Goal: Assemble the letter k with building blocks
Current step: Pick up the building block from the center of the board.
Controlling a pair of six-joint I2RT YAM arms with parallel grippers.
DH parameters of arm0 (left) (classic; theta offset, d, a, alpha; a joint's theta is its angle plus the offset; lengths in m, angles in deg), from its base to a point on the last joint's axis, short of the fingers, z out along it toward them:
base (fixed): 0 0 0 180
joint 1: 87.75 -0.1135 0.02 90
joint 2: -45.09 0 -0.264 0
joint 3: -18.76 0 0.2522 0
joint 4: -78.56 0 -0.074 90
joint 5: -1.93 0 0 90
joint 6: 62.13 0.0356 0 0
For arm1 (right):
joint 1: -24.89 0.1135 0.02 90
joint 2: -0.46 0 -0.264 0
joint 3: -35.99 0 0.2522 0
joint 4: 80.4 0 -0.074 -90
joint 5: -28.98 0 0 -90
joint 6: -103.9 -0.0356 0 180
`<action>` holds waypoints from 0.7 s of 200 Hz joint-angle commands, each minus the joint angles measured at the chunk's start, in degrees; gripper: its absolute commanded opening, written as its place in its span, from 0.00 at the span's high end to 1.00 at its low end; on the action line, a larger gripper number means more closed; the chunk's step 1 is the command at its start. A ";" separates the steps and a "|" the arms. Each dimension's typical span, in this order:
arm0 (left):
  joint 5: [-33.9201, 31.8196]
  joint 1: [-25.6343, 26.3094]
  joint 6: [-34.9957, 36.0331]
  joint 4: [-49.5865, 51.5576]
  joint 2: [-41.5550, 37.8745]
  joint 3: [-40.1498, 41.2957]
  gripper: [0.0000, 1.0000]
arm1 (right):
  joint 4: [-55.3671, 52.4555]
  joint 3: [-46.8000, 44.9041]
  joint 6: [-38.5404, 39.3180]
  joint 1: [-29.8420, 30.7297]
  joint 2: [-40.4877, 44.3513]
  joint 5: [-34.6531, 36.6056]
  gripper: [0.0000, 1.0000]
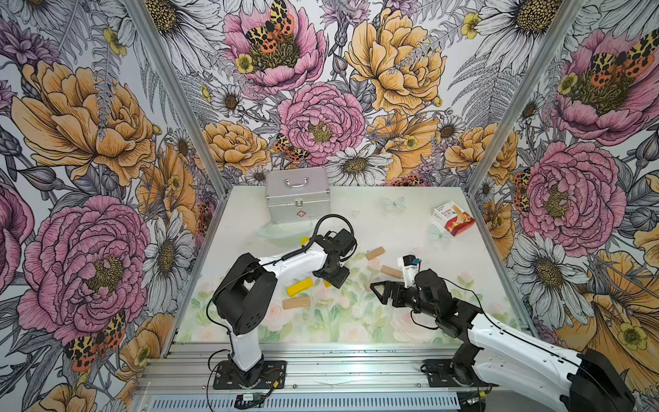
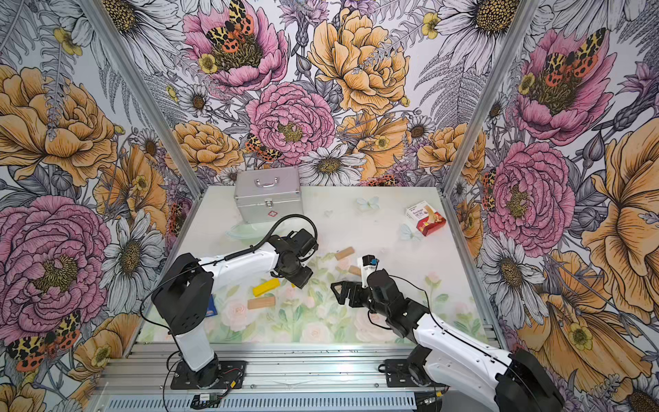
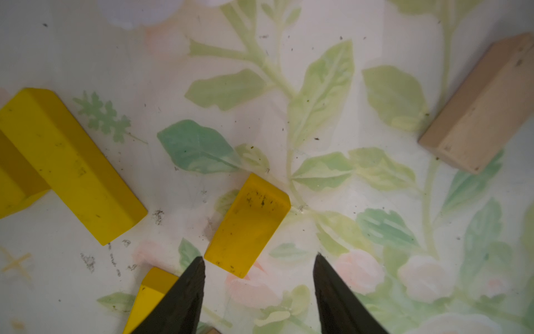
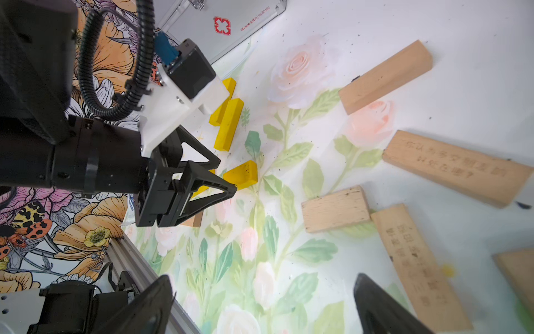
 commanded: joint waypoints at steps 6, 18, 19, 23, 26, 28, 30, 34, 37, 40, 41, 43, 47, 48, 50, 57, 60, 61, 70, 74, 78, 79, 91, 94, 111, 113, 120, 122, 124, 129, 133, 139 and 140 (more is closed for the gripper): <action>-1.34 -0.95 2.11 -0.72 3.38 -1.46 0.40 | 0.26 -0.10 0.58 0.18 0.95 1.13 0.01; -0.89 -1.43 2.43 -0.75 4.19 -1.73 0.40 | 0.27 -0.01 0.68 0.18 1.07 1.13 0.01; -0.81 -1.49 2.45 -0.78 4.22 -1.77 0.40 | 0.27 0.01 0.68 0.18 1.11 1.13 0.00; -0.62 -1.71 2.55 -0.72 4.50 -1.85 0.40 | 0.27 0.07 0.65 0.18 1.14 1.13 0.01; -0.46 -1.72 2.64 -0.72 4.64 -1.89 0.40 | 0.27 0.08 0.68 0.18 1.14 1.13 0.01; -0.41 -1.78 2.65 -0.81 4.75 -1.96 0.40 | 0.27 0.11 0.62 0.18 1.12 1.13 0.01; -0.33 -1.87 2.83 -0.67 4.88 -2.08 0.39 | 0.27 0.19 0.67 0.18 1.14 1.13 0.01; -0.18 -1.96 2.79 -0.72 4.99 -2.22 0.40 | 0.27 0.13 0.68 0.18 1.10 1.13 0.01; -0.06 -2.04 2.77 -0.78 5.03 -2.24 0.39 | 0.26 0.20 0.68 0.18 1.09 1.13 0.01; 0.08 -2.19 2.84 -0.85 5.12 -2.24 0.40 | 0.26 0.13 0.68 0.18 1.11 1.13 0.01; 0.11 -2.22 2.84 -0.83 5.17 -2.24 0.40 | 0.26 0.13 0.68 0.18 1.13 1.18 0.01; 0.20 -2.28 2.72 -0.83 5.21 -2.24 0.40 | 0.25 0.15 0.68 0.18 1.14 1.21 0.01; 0.31 -2.46 2.81 -0.81 5.36 -2.35 0.40 | 0.27 0.21 0.68 0.16 1.06 1.22 0.01; 0.36 -2.48 2.82 -0.76 5.42 -2.34 0.40 | 0.27 0.21 0.68 0.16 1.06 1.22 0.01; 0.39 -2.55 2.76 -0.73 5.47 -2.40 0.40 | 0.27 0.25 0.68 0.18 1.01 1.22 0.01; 0.56 -2.81 2.66 -0.79 5.57 -2.42 0.40 | 0.33 0.25 0.64 0.12 0.96 1.22 0.01; 0.58 -2.81 2.52 -0.80 5.58 -2.31 0.40 | 0.33 0.24 0.67 0.15 0.97 1.20 0.01; 0.67 -2.97 2.54 -0.80 5.58 -2.32 0.40 | 0.30 0.23 0.68 0.12 0.92 1.21 0.01; 1.54 -3.32 2.35 -0.83 5.74 -2.26 0.41 | 0.35 0.22 0.67 0.10 0.68 1.22 0.01; 1.83 -3.31 2.31 -0.85 5.70 -2.18 0.41 | 0.36 0.22 0.68 0.15 0.55 1.20 0.01; 2.02 -3.40 2.30 -0.87 5.76 -2.03 0.41 | 0.36 0.19 0.68 0.14 0.61 1.22 0.01; 2.05 -3.39 2.30 -0.88 5.75 -2.01 0.42 | 0.38 0.25 0.64 0.15 0.50 1.22 0.01; 2.16 -3.39 2.26 -0.91 5.76 -1.88 0.43 | 0.40 0.23 0.66 0.12 0.35 1.39 0.01; 2.24 -3.39 2.30 -0.96 5.79 -1.77 0.43 | 0.44 0.26 0.75 0.12 0.25 1.40 0.01; 2.38 -3.34 2.23 -1.07 5.91 -1.51 0.46 | 0.58 0.49 0.89 0.09 -0.22 1.40 0.01; 2.39 -3.38 2.29 -1.09 5.92 -1.42 0.46 | 0.61 0.48 0.93 0.09 -0.25 1.40 0.01; 2.59 -3.30 2.21 -1.08 5.94 -1.37 0.47 | 0.62 0.65 1.08 0.03 -0.55 1.29 0.01; 2.66 -3.37 2.24 -1.12 5.95 -1.39 0.47 | 0.62 0.69 1.09 0.08 -0.58 1.30 0.01; 2.68 -3.34 2.20 -1.12 6.06 -1.37 0.48 | 0.62 0.73 1.12 0.09 -0.61 1.31 0.00; 2.69 -3.34 2.11 -1.10 6.08 -1.37 0.49 | 0.62 0.83 1.15 0.09 -0.75 1.26 0.01; 2.77 -3.39 2.12 -1.15 6.18 -1.39 0.49 | 0.60 0.87 1.13 0.09 -0.84 1.31 0.01; 2.93 -3.41 2.04 -1.16 6.23 -1.28 0.50 | 0.62 0.96 1.18 0.12 -0.88 1.31 0.01; 2.94 -3.40 2.04 -1.16 6.21 -1.32 0.50 | 0.62 0.98 1.19 0.11 -0.92 1.31 0.01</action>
